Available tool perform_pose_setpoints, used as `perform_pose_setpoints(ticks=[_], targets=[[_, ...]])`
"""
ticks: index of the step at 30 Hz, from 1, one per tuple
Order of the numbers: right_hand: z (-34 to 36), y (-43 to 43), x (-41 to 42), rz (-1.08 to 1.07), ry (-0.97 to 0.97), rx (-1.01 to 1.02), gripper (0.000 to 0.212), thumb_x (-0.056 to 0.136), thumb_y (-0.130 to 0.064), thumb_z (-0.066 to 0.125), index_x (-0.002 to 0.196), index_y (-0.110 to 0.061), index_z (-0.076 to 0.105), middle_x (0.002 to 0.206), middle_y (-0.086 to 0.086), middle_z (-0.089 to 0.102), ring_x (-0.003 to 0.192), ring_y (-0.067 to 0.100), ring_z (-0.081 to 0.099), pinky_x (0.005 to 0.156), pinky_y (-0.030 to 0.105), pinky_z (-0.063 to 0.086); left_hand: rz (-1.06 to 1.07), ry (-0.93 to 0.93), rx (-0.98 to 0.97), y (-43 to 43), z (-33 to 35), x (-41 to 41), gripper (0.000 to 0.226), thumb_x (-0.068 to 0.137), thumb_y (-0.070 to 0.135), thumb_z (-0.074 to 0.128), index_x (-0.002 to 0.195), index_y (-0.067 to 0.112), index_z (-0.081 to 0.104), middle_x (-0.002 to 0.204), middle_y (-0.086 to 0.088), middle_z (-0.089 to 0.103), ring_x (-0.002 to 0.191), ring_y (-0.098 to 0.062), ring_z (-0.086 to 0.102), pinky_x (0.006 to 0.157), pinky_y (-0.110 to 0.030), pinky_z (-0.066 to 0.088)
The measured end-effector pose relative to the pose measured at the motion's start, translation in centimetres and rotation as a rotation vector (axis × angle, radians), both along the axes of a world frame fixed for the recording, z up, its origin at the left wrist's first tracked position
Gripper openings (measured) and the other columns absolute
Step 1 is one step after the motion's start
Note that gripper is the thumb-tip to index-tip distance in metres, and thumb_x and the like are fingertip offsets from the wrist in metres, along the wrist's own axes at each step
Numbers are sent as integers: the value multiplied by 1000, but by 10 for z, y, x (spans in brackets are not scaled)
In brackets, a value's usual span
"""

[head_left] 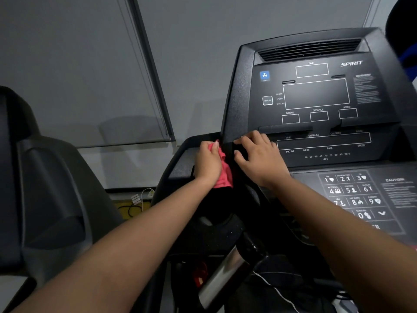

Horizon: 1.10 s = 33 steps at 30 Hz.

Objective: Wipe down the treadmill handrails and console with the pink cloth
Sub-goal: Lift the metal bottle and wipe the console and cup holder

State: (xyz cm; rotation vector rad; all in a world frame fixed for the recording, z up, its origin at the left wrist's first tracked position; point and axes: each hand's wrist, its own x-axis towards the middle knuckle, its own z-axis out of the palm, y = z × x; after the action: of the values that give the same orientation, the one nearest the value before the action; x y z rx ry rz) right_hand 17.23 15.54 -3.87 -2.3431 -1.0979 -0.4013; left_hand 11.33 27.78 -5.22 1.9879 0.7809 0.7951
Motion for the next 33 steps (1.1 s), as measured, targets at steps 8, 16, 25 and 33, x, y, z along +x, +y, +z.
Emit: perform_pose_setpoints(ticks=[8, 16, 25, 33], targets=[[-3, 1, 4, 32, 34, 24, 36, 94, -32, 35, 118, -19, 59, 115, 4, 50, 111, 23, 42, 92, 39, 32, -149, -40, -71, -54, 0, -36, 10, 101, 22, 41, 95, 15, 45, 109, -9, 51, 90, -14, 48, 79, -21, 37], [3, -5, 7, 111, 402, 481, 29, 95, -8, 37, 104, -7, 64, 102, 4, 65, 95, 8, 54, 79, 7, 35, -321, 31, 120, -57, -6, -38, 11, 97, 23, 49, 106, 17, 52, 113, -1, 36, 111, -27, 48, 102, -35, 41], [1, -4, 9, 86, 478, 630, 25, 89, -22, 33, 87, -17, 57, 86, -1, 63, 86, 15, 60, 86, 40, 48, -331, 33, 826, -80, -20, -47, 25, 89, 24, 42, 94, 6, 59, 96, -17, 53, 82, -35, 54, 80, -39, 48], [0, -3, 10, 71, 474, 619, 27, 86, -26, 31, 84, -17, 56, 86, 1, 63, 88, 21, 60, 85, 45, 47, -581, 109, 540, -66, -20, -62, 33, 93, 37, 46, 109, 12, 60, 114, -8, 44, 109, -26, 44, 97, -31, 34]])
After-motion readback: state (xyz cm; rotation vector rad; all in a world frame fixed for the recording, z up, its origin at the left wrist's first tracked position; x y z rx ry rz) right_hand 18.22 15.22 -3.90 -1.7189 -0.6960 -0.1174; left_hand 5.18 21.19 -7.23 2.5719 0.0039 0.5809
